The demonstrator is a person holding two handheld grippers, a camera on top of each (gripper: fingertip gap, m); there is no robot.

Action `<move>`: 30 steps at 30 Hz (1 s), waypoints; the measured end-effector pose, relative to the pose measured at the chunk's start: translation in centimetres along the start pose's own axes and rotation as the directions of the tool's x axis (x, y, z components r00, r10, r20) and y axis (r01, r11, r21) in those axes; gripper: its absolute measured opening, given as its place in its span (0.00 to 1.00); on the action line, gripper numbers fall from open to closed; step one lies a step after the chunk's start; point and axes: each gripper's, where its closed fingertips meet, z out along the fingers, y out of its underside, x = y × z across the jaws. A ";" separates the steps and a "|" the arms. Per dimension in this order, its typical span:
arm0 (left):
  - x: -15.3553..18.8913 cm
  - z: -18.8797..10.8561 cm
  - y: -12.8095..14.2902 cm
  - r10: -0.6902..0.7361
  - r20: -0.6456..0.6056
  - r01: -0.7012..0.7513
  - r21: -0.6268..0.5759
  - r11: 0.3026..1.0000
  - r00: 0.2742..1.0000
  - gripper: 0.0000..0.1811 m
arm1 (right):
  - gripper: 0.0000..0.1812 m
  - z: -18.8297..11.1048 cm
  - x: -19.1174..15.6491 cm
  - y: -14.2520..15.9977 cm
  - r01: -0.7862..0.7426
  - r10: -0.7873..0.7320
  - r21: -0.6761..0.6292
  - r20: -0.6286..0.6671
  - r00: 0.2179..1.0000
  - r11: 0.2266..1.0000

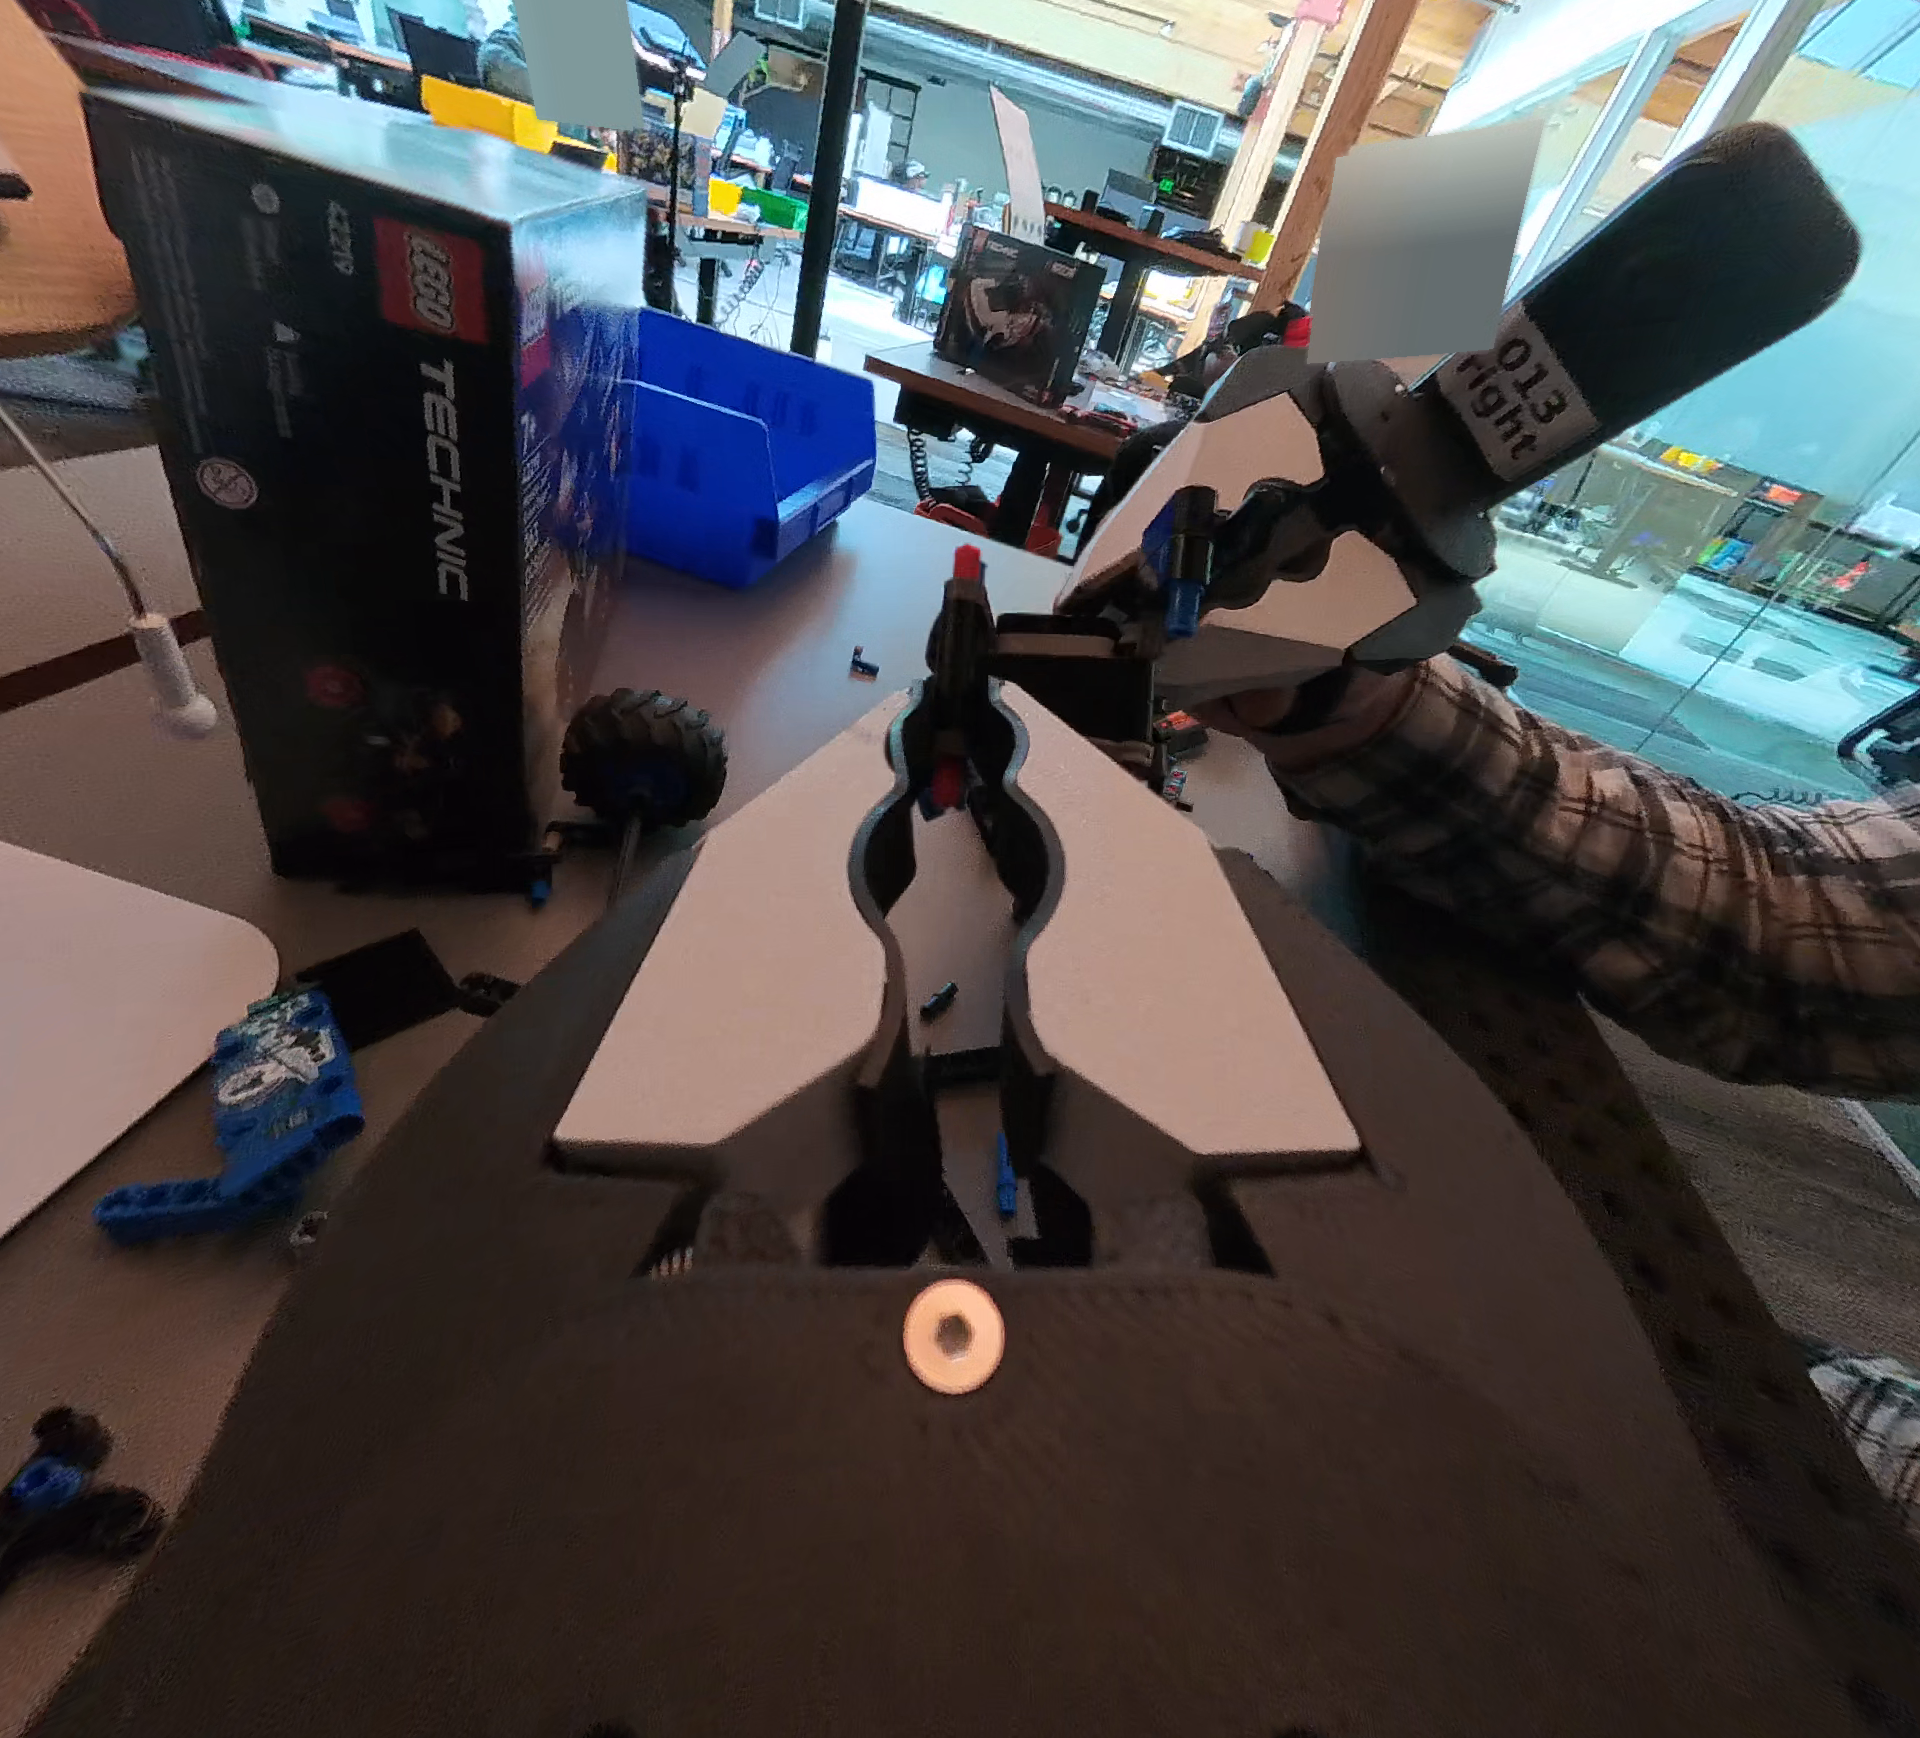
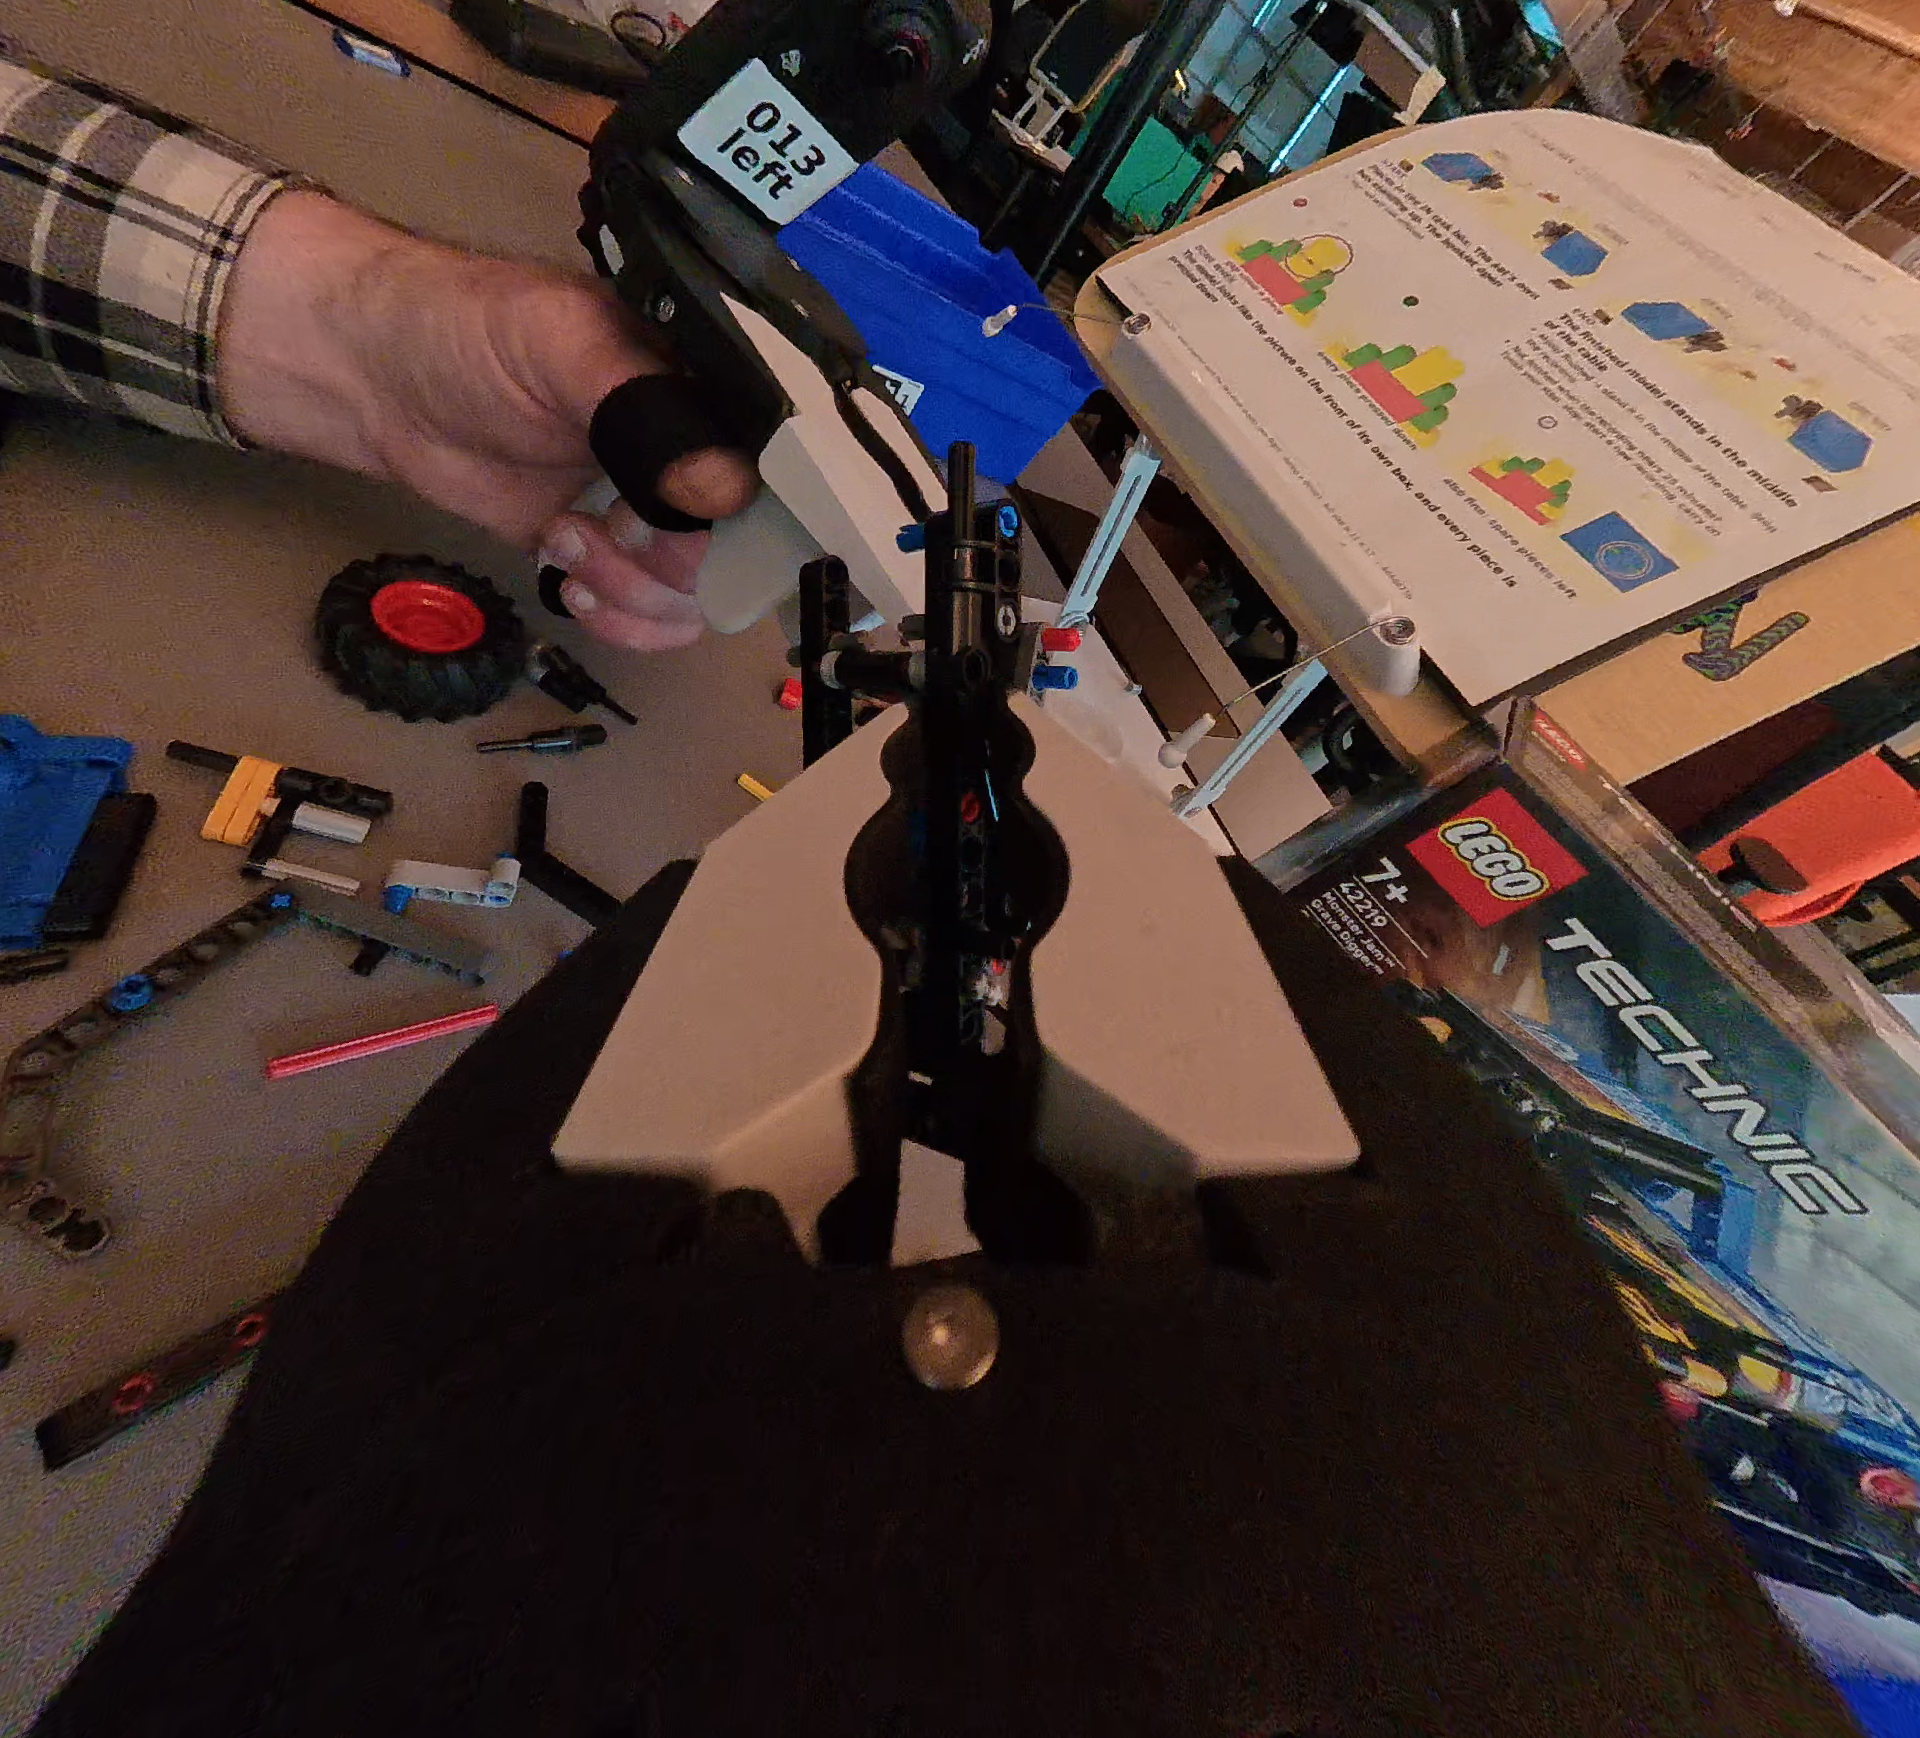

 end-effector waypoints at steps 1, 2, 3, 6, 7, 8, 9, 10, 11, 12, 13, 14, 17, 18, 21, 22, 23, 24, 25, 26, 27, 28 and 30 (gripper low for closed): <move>0.1 -0.1 -0.3 0.008 -0.001 -0.008 0.012 1.000 1.000 0.03 | 0.05 -0.1 0.1 -0.2 -0.002 0.002 0.006 -0.006 1.000 1.000; 0.2 -0.1 -0.4 0.024 0.008 -0.024 0.015 1.000 1.000 0.03 | 0.05 -0.2 0.3 -0.3 -0.002 0.002 0.007 -0.014 1.000 1.000; 0.3 -0.1 -0.4 0.049 0.023 -0.049 0.007 0.999 0.999 0.03 | 0.05 -0.3 0.5 -0.3 0.006 -0.006 0.000 -0.025 1.000 1.000; 0.1 -0.6 -1.1 0.173 0.109 -0.175 0.008 0.985 0.979 0.03 | 0.05 -0.2 1.0 -0.2 -0.033 0.033 -0.002 -0.043 0.999 0.999; 0.0 -0.7 -1.2 0.188 0.131 -0.190 0.004 0.982 0.973 0.03 | 0.05 -0.1 1.0 -0.1 -0.049 0.050 0.002 -0.037 0.998 0.999; -0.1 -0.6 -1.3 0.195 0.139 -0.198 0.007 0.980 0.971 0.03 | 0.05 -0.1 1.0 0.0 -0.052 0.053 0.001 -0.033 0.998 0.999; 0.0 -0.7 -1.5 0.200 0.134 -0.204 0.016 0.979 0.970 0.03 | 0.05 -0.2 0.9 -0.2 -0.047 0.047 -0.001 -0.032 0.998 0.999; 0.3 -0.9 -1.8 0.188 0.117 -0.193 0.037 0.980 0.975 0.03 | 0.04 -0.3 0.8 -0.7 -0.027 0.027 0.001 -0.035 0.999 1.000; 0.5 -1.0 -2.1 0.179 0.113 -0.186 0.049 0.981 0.977 0.03 | 0.04 -0.4 0.8 -1.1 -0.022 0.022 0.006 -0.041 0.999 1.000; 0.5 -1.0 -2.3 0.198 0.137 -0.207 0.048 0.977 0.971 0.03 | 0.04 -0.4 1.0 -1.2 -0.053 0.053 0.010 -0.043 0.998 0.999; 0.4 -1.1 -2.5 0.250 0.178 -0.259 0.031 0.965 0.952 0.03 | 0.04 -0.3 1.1 -1.1 -0.097 0.097 0.010 -0.040 0.994 0.995; 0.7 -1.2 -2.8 0.295 0.198 -0.304 0.017 0.952 0.935 0.03 | 0.04 -0.3 1.3 -0.9 -0.138 0.138 0.016 -0.026 0.990 0.990; 0.5 -1.0 -3.2 0.446 0.324 -0.449 -0.070 0.891 0.834 0.03 | 0.04 -0.3 1.5 -0.3 -0.138 0.137 -0.024 -0.049 0.989 0.990; 0.4 -1.0 -3.2 0.503 0.360 -0.499 -0.112 0.859 0.786 0.03 | 0.04 -0.2 1.4 0.0 -0.171 0.170 -0.034 -0.027 0.985 0.985; 0.3 -0.9 -3.3 0.689 0.449 -0.651 -0.265 0.711 0.569 0.04 | 0.04 -0.1 1.0 0.5 -0.290 0.291 -0.027 0.051 0.955 0.957; 0.4 -1.0 -3.7 0.735 0.464 -0.695 -0.298 0.655 0.494 0.04 | 0.04 0.0 0.8 0.5 -0.360 0.361 -0.023 0.088 0.928 0.933; 0.7 -0.9 -4.0 0.775 0.471 -0.731 -0.329 0.598 0.422 0.03 | 0.04 0.1 0.8 0.7 -0.417 0.417 -0.023 0.103 0.903 0.909; 1.0 -0.9 -4.2 0.811 0.474 -0.759 -0.369 0.536 0.343 0.03 | 0.04 0.3 1.1 0.9 -0.431 0.432 -0.032 0.084 0.898 0.902; 1.4 -0.7 -4.3 0.833 0.470 -0.782 -0.385 0.490 0.291 0.02 | 0.04 0.5 1.2 1.2 -0.431 0.433 -0.047 0.065 0.899 0.901; 2.0 -0.5 -4.3 0.847 0.458 -0.798 -0.386 0.463 0.270 0.02 | 0.04 0.4 1.4 1.3 -0.431 0.433 -0.049 0.049 0.900 0.901; 2.4 -0.3 -4.3 0.856 0.446 -0.810 -0.383 0.445 0.260 0.02 | 0.04 0.2 1.6 1.3 -0.435 0.436 -0.043 0.042 0.899 0.900; 2.5 -0.2 -4.2 0.861 0.433 -0.815 -0.377 0.441 0.265 0.02 | 0.04 0.1 1.6 1.4 -0.427 0.429 -0.043 0.044 0.902 0.903; 1.8 -0.5 -4.0 0.815 0.423 -0.779 -0.316 0.542 0.395 0.02 | 0.04 -0.1 1.4 1.4 -0.365 0.366 -0.042 0.047 0.929 0.930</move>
